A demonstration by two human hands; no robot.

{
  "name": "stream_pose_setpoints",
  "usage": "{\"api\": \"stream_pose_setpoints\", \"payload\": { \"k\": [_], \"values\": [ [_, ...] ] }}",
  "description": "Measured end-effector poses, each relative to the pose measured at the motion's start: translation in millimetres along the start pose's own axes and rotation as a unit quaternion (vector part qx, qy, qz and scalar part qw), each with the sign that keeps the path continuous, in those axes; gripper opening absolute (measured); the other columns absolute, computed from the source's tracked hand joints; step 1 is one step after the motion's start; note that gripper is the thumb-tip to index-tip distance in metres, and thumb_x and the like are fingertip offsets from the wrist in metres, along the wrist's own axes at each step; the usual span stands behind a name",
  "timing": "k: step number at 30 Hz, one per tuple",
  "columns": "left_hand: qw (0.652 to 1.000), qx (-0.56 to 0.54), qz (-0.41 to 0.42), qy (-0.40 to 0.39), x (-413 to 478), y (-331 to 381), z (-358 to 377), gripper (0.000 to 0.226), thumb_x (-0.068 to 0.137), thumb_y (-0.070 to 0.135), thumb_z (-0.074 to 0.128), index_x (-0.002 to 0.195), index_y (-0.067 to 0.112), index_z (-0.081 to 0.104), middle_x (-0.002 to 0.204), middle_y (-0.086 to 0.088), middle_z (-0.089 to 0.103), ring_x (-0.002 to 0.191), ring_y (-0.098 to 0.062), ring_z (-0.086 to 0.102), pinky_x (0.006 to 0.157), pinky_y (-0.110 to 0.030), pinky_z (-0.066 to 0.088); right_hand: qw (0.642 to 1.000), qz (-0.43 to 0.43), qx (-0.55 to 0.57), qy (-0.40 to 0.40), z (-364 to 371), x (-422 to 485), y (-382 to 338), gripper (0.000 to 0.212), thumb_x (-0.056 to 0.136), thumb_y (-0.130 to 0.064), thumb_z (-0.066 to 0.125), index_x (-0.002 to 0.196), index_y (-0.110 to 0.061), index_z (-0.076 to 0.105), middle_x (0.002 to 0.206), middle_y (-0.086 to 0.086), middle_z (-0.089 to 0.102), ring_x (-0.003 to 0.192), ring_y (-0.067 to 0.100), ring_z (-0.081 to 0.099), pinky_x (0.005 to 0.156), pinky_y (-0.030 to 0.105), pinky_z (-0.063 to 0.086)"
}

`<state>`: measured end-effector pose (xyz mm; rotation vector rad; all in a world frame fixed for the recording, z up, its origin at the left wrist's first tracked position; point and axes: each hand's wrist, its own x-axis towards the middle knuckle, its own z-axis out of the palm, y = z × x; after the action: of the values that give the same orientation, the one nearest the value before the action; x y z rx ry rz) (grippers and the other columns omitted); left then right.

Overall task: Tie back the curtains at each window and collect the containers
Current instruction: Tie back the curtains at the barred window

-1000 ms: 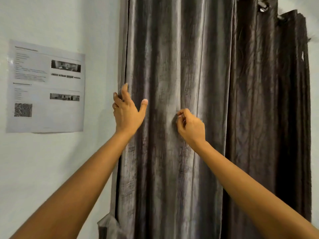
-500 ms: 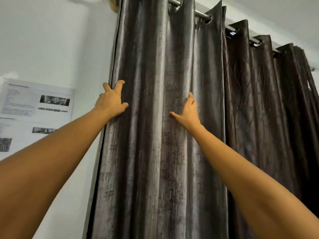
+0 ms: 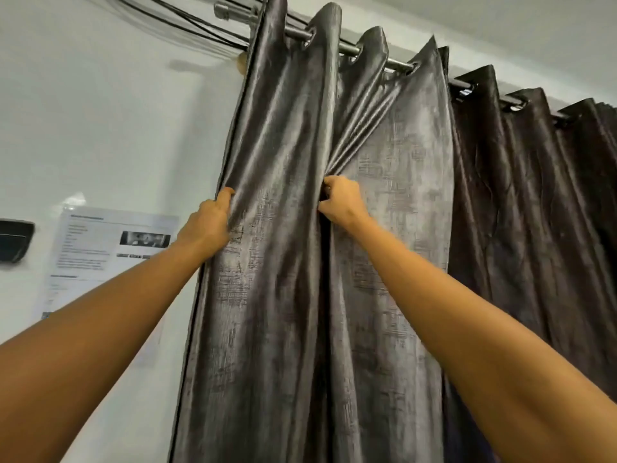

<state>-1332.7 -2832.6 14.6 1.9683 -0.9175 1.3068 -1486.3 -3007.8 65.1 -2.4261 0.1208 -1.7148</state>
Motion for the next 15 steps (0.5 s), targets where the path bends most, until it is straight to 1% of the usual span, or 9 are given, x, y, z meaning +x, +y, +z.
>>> {"api": "stream_pose_setpoints", "payload": {
  "k": [1, 2, 4, 6, 9, 10, 13, 15],
  "values": [
    [1.0, 0.0, -0.004, 0.001, 1, -6, -5, 0.068, 0.082, -0.009, 0.05, 0.141, 0.012, 0.024, 0.097, -0.025, 0.049, 0.081, -0.041, 0.053, 0.064, -0.045, 0.043, 1.0, -0.009, -0.002, -0.003, 2, 3, -12, 0.016, 0.078, -0.002, 0.059, 0.069, -0.014, 0.056, 0.062, 0.003, 0.05, 0.072, 0.023, 0.052, 0.063, 0.028, 0.041],
    [1.0, 0.001, -0.011, 0.0, 2, -12, -10, 0.068, 0.082, -0.009, 0.05, 0.14, 0.013, 0.024, 0.092, -0.022, 0.046, 0.076, -0.038, 0.051, 0.061, -0.043, 0.041, 1.0, -0.023, -0.002, -0.006, 4, 6, -24, 0.024, 0.077, -0.001, 0.058, 0.062, -0.017, 0.048, 0.057, 0.0, 0.043, 0.07, 0.022, 0.049, 0.062, 0.027, 0.036],
    [1.0, 0.001, -0.021, -0.002, 3, -22, -20, 0.069, 0.081, -0.008, 0.052, 0.14, 0.016, 0.025, 0.089, -0.019, 0.043, 0.073, -0.034, 0.048, 0.06, -0.04, 0.039, 0.999, -0.045, 0.005, -0.013, 13, 9, -51, 0.032, 0.077, -0.001, 0.058, 0.057, -0.017, 0.039, 0.054, -0.002, 0.037, 0.069, 0.021, 0.045, 0.062, 0.027, 0.033],
    [1.0, -0.004, -0.02, 0.0, 4, -31, -31, 0.07, 0.079, -0.004, 0.056, 0.139, 0.019, 0.027, 0.091, -0.019, 0.048, 0.076, -0.034, 0.051, 0.063, -0.04, 0.042, 0.997, -0.065, 0.015, -0.024, 26, 13, -78, 0.039, 0.077, 0.0, 0.057, 0.053, -0.019, 0.033, 0.053, -0.002, 0.035, 0.067, 0.021, 0.043, 0.062, 0.028, 0.033],
    [1.0, -0.004, -0.013, 0.016, 7, -42, -48, 0.068, 0.077, 0.007, 0.063, 0.135, 0.023, 0.031, 0.1, -0.023, 0.057, 0.082, -0.041, 0.057, 0.069, -0.042, 0.049, 0.996, -0.068, 0.044, -0.033, 48, 18, -115, 0.038, 0.078, -0.007, 0.06, 0.053, -0.018, 0.034, 0.057, 0.001, 0.039, 0.072, 0.025, 0.051, 0.064, 0.028, 0.035],
    [1.0, -0.001, -0.008, 0.025, 7, -44, -54, 0.065, 0.078, 0.01, 0.063, 0.134, 0.024, 0.033, 0.102, -0.024, 0.058, 0.085, -0.042, 0.058, 0.071, -0.043, 0.05, 0.995, -0.075, 0.057, -0.032, 55, 18, -127, 0.039, 0.079, -0.009, 0.061, 0.053, -0.018, 0.032, 0.058, 0.003, 0.04, 0.072, 0.025, 0.051, 0.064, 0.028, 0.035],
    [0.999, 0.008, 0.011, 0.051, 7, -43, -69, 0.052, 0.086, 0.013, 0.054, 0.135, 0.02, 0.036, 0.107, -0.03, 0.057, 0.093, -0.049, 0.056, 0.075, -0.046, 0.045, 0.992, -0.091, 0.088, -0.028, 68, 10, -159, 0.038, 0.078, -0.005, 0.058, 0.054, -0.018, 0.031, 0.069, 0.012, 0.047, 0.071, 0.026, 0.048, 0.062, 0.028, 0.035],
    [0.999, -0.001, -0.001, 0.053, 6, -39, -71, 0.047, 0.09, 0.01, 0.047, 0.135, 0.016, 0.037, 0.109, -0.033, 0.055, 0.095, -0.049, 0.055, 0.074, -0.044, 0.042, 0.991, -0.088, 0.093, -0.034, 74, 2, -167, 0.027, 0.078, -0.001, 0.056, 0.059, -0.01, 0.039, 0.072, 0.015, 0.051, 0.07, 0.029, 0.051, 0.06, 0.029, 0.036]
  ]
}}
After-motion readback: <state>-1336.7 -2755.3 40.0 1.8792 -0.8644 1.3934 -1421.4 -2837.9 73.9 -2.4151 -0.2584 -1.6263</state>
